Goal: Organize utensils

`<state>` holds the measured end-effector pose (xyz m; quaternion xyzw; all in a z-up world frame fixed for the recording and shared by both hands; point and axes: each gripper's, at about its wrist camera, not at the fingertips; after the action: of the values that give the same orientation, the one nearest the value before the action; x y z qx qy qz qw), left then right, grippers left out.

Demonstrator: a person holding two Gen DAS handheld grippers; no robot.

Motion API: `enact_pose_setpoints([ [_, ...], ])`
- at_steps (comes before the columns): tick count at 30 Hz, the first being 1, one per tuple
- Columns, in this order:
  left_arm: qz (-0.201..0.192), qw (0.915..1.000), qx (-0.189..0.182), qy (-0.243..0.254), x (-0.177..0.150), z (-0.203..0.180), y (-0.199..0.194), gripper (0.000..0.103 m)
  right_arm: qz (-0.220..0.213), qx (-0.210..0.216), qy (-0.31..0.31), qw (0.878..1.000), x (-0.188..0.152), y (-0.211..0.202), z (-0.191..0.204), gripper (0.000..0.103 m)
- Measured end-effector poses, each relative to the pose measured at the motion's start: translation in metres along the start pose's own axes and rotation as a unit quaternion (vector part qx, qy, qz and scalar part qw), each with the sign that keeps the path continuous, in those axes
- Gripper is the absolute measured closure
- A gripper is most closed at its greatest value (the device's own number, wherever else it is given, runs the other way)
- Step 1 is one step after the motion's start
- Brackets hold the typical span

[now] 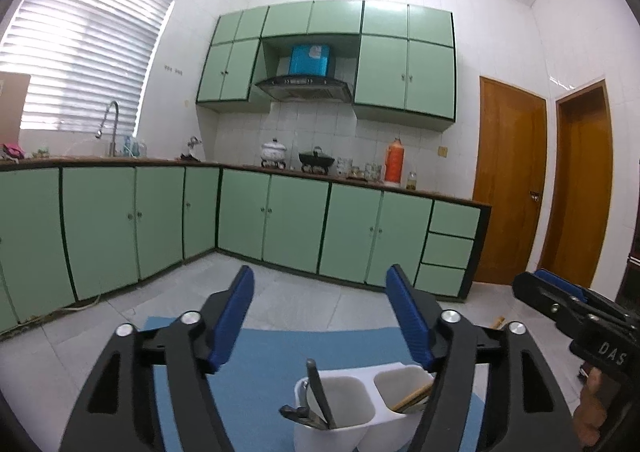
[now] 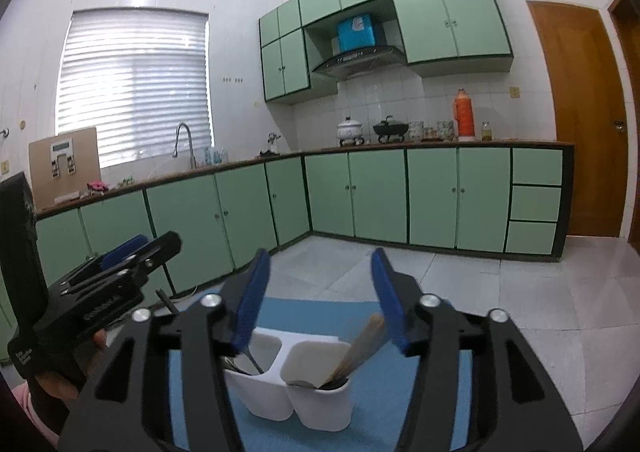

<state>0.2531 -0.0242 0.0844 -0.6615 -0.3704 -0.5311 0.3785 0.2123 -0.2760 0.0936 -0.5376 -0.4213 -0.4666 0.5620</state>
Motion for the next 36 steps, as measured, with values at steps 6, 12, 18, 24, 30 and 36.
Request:
enact_pose_setpoints([
  [6, -0.013, 0.9998, 0.009, 0.014, 0.003, -0.008, -0.031, 0.013, -0.017, -0.019, -0.002, 1.0, -0.002, -0.025, -0.011, 0.019],
  [12, 0.007, 0.9996, 0.021, 0.02, -0.011, -0.017, -0.061, 0.006, -0.007, -0.024, -0.002, 1.0, -0.023, -0.05, -0.02, 0.011],
  [18, 0.032, 0.9987, 0.032, 0.024, -0.032, -0.029, -0.09, 0.006, 0.012, -0.024, 0.001, 1.0, -0.047, -0.075, -0.024, 0.007],
  [24, 0.063, 0.9974, 0.033, 0.013, -0.051, -0.04, -0.112, 0.006, 0.04, -0.029, 0.008, 0.999, -0.07, -0.098, -0.025, 0.006],
  [30, 0.109, 0.9932, 0.041, -0.007, -0.07, -0.042, -0.13, 0.006, 0.078, -0.027, -0.007, 0.997, -0.091, -0.117, -0.017, 0.006],
  [36, 0.132, 0.9906, 0.036, -0.009, -0.085, -0.049, -0.152, 0.006, 0.117, -0.035, -0.015, 0.992, -0.104, -0.133, -0.01, 0.006],
])
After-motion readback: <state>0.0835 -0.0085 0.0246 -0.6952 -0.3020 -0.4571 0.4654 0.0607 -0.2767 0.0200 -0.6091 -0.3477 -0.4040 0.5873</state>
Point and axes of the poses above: each gripper's, at about its wrist camera, not at the fingertips, and y roughly the way its jaws point, z to its left, x to its top, and after that the axes turned 12 degrees about -x, right-handed
